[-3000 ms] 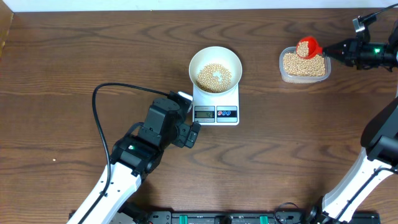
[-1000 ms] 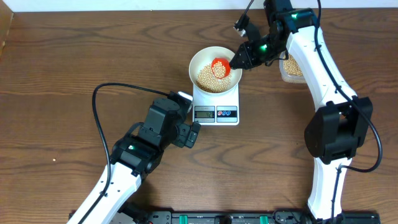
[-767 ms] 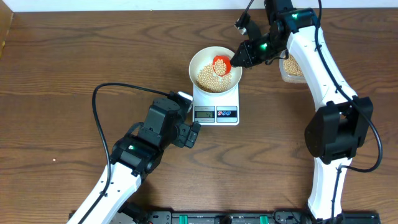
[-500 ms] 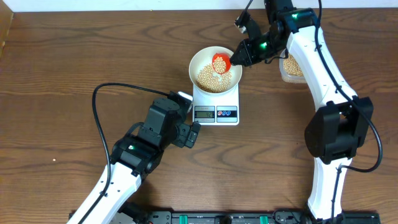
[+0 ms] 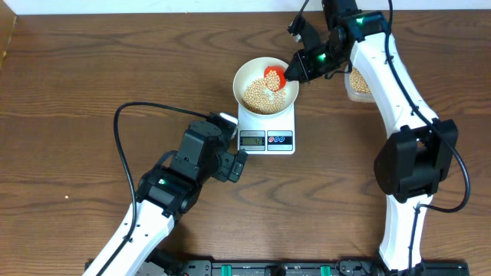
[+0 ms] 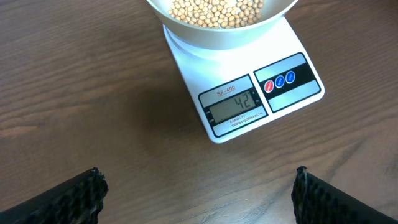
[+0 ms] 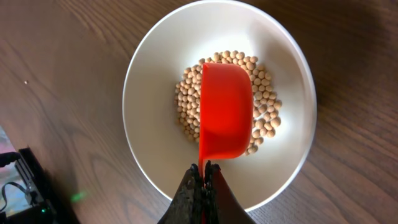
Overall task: Scoop item into bowl and weigh 50g on scale
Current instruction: 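Tilt the scoop to trickle soybeans into the bowl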
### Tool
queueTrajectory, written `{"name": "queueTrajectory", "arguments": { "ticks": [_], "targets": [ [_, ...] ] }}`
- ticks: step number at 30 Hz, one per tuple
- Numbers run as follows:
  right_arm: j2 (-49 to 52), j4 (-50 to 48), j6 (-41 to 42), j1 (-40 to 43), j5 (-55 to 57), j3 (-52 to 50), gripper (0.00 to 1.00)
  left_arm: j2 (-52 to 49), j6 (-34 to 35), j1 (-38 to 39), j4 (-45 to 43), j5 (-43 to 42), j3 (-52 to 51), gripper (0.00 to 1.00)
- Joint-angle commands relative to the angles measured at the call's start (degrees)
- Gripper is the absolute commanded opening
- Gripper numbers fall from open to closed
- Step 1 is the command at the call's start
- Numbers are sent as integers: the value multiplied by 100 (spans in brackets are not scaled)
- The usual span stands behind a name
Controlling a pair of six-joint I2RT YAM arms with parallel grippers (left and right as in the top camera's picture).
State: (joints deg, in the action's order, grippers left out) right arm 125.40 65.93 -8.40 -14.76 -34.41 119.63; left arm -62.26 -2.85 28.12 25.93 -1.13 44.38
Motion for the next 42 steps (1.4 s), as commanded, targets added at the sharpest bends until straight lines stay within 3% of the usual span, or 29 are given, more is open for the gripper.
{"name": "queueTrajectory", "arguments": {
  "ticks": [1,15,42],
  "targets": [
    [-232,-13,-284,-35,2,142,1,-22,-33,-24,15,31,63,97],
    [-232,20,-577,-70,101,144,1,-22,-33,-24,15,28,61,97],
    [-232,-35,-127,509,-1316,142,1,-22,-33,-24,15,31,63,97]
  ]
}}
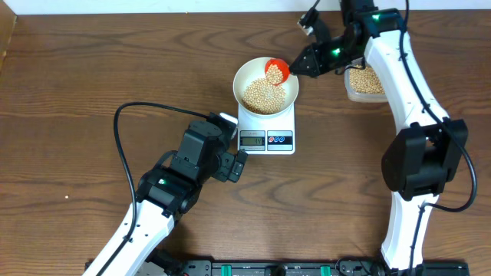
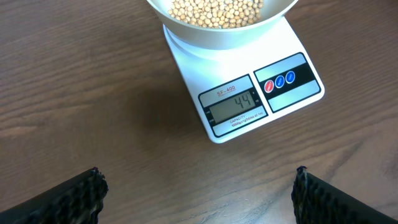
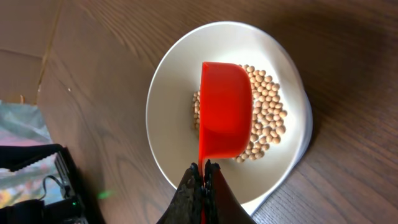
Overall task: Scoop item into bowl and weigh 50g on scale
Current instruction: 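Tilt the scoop to trickle soybeans into the bowl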
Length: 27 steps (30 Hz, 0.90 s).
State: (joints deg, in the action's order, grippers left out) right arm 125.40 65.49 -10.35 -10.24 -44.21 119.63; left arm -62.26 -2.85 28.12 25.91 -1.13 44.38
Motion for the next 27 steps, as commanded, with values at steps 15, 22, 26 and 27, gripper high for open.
{"name": "queueTrajectory", "arguments": {
  "ticks": [15,22,26,27],
  "targets": [
    [-232,13,68,52,-424,144,1,-22,-33,-24,17,31,63,97],
    [-232,28,-96,11,-393,142,1,-22,-31,-24,17,31,63,97],
    [-232,37,-201,-90,-59,144,1,-22,-33,-24,17,31,63,97],
    [-232,50,-223,-122,31,142,1,-22,-33,-24,17,31,63,97]
  ]
}}
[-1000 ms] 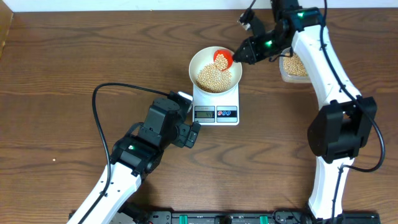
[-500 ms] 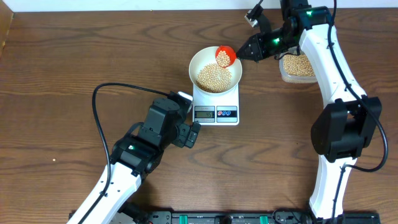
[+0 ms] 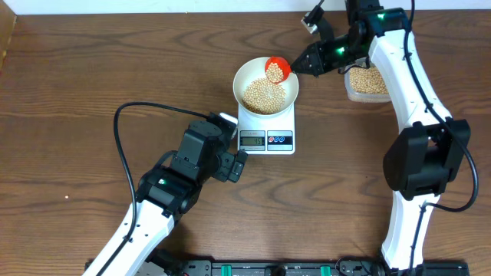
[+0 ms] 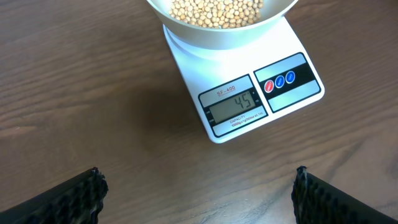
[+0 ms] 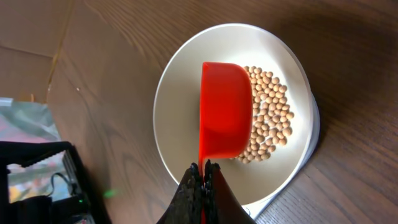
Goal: Scoop item into bowl and weigh 50g on scale
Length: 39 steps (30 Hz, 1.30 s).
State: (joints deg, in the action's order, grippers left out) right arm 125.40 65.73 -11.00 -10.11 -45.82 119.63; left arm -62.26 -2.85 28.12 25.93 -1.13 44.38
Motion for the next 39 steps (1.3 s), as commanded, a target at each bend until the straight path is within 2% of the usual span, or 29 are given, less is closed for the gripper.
{"name": "queueTrajectory", "arguments": {
  "ticks": [1,9,24,39],
  "targets": [
    [-232,44,-203,-179,275,142,1,-22,-33,-24,15,31,63,97],
    [-232,72,-236,-490,1038,142,1,-22,-33,-24,15,31,63,97],
    [-232,90,-420,-533,1025,142,1,-22,-33,-24,15,31,63,97],
    [-232,74,9,120,-140,142,1,-22,-33,-24,15,31,63,97]
  ]
}}
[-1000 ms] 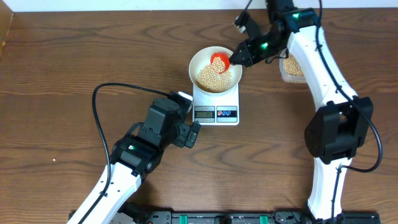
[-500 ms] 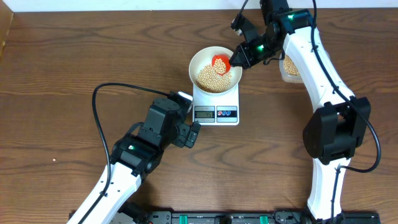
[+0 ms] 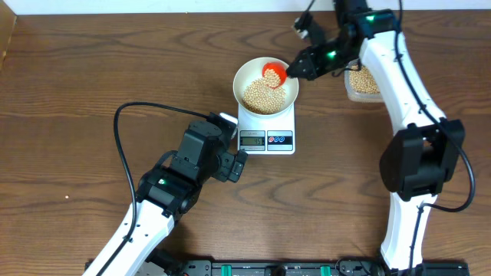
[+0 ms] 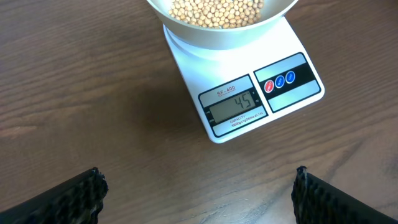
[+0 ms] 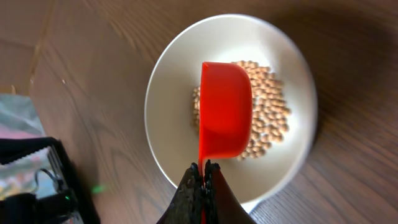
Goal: Scoop item into bowl and weigh 50g on scale
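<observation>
A white bowl [image 3: 247,75] of pale beans [image 3: 261,95] stands on the white scale [image 3: 267,129]; its display [image 4: 239,103] reads 45. My right gripper [image 5: 202,169] is shut on the handle of a red scoop [image 5: 225,111], held over the bowl [image 5: 175,93], its underside towards the wrist camera. In the overhead view the scoop [image 3: 273,71] hangs over the bowl's far right part. My left gripper [image 4: 199,186] is open near the table, in front of the scale, with nothing between its fingers [image 4: 81,196].
A clear container of beans [image 3: 362,82] stands right of the scale, partly hidden by my right arm. A black cable [image 3: 130,115] loops left of my left arm. Bare wood table [image 3: 69,84] stretches to the left.
My right gripper has shifted the scoop slightly left and lower over the bowl. The display still reads 45. The left arm has not moved.
The scoop was held over the beans with the display at 42. Then the display read 44, then 45, with the scoop staying over the bowl's right part. It now reads 45 with the scoop a little further over the bowl.
</observation>
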### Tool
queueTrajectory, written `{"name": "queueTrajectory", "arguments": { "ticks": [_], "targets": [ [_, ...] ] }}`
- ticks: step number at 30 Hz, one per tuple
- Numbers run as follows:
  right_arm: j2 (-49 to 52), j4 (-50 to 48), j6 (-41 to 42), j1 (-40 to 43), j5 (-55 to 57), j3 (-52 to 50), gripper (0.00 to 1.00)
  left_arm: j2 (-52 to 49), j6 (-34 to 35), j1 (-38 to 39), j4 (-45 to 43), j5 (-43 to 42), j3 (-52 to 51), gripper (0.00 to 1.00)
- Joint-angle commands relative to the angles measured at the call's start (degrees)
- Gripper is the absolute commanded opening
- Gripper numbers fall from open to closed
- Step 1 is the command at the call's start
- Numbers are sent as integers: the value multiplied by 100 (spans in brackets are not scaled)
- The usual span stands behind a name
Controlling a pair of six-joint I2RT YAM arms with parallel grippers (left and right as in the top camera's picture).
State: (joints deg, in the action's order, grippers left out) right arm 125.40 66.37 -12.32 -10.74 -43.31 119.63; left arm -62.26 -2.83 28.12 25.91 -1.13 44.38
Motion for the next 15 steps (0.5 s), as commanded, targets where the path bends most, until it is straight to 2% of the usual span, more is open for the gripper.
{"name": "queueTrajectory", "arguments": {
  "ticks": [1,15],
  "targets": [
    [-232,28,140,223,-396,142,1,-22,-35,-24,17,31,63,97],
    [-232,85,138,413,-1073,142,1,-22,-35,-24,17,31,63,97]
  ]
}}
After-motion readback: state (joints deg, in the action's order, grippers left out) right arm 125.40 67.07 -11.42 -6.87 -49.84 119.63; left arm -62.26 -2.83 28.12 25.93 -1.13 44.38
